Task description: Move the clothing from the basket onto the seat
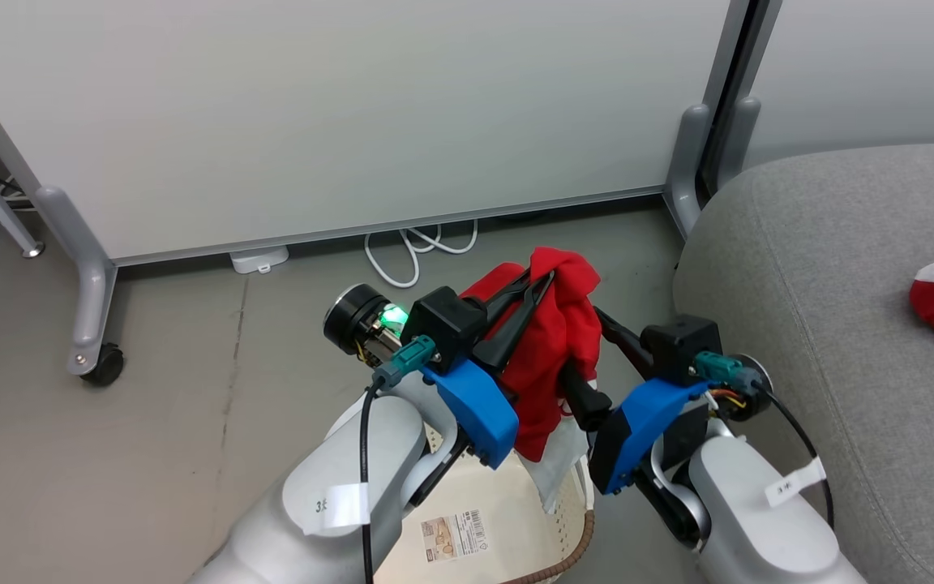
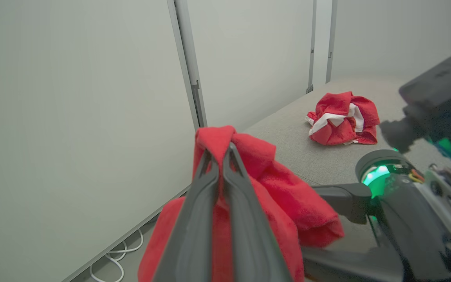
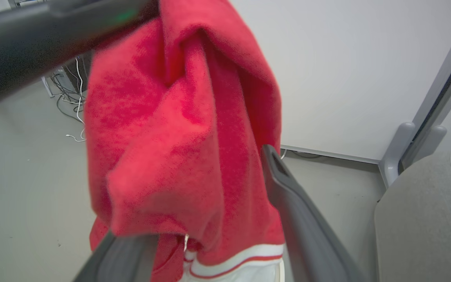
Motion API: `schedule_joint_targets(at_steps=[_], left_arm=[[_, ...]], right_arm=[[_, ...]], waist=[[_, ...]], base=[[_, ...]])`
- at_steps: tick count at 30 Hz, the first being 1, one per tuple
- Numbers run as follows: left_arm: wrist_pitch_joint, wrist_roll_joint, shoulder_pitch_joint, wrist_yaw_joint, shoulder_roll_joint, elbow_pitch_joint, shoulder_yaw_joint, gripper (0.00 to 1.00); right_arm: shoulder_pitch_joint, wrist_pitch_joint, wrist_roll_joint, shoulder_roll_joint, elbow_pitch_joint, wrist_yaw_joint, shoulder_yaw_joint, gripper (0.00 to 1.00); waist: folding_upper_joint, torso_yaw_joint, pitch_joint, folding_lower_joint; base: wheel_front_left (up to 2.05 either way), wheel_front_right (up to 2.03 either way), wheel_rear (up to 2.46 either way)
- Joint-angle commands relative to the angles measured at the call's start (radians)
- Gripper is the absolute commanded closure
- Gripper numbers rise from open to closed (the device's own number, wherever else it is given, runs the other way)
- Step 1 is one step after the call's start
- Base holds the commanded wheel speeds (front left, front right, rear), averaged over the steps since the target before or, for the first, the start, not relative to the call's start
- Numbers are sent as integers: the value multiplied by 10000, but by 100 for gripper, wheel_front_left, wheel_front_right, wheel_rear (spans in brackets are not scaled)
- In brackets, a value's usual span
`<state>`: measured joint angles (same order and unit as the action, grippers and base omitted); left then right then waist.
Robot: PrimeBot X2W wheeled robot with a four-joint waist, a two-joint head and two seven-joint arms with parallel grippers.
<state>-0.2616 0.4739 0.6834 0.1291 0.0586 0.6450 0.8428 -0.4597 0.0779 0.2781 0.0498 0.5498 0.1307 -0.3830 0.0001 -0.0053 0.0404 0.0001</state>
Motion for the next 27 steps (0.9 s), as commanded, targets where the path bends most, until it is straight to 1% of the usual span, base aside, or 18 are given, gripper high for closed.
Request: schedule_joint_targets(at_steps=[1,4,5,7,17,27], left_arm=[[-50,61,148,17,5,-46,24,100],[-52,94,167,17,2,-24,96,100],[-52,102,182,17,0,-16,105,100],[-50,125,216,17,-3,-3,113,100],[-52,173,80,18,69,72,-38,100],[-52,181,-17,16,100,116,-98,100]], right_arm=[[-385,144,123,11,359,1,-144,0],[-849,311,395,9,996,1,-451,0],[-965,324,502,11,1187,1,-531,18],[-1155,439,760,11,1487,1,-695,100],[-1514,1075,1725,11,2329,1,-1284,100],[-1711,1364,2230,11,2854,1,-1732,100]], waist=[[-1,40,34,-1],[-1,89,55,-1],[-1,103,58,-1],[-1,123,61,-1],[-1,-21,-16,-1],[-1,-101,-148,-1]], base=[[0,0,0],[0,0,0],[0,0,0],[0,0,0],[0,0,0],[0,0,0]])
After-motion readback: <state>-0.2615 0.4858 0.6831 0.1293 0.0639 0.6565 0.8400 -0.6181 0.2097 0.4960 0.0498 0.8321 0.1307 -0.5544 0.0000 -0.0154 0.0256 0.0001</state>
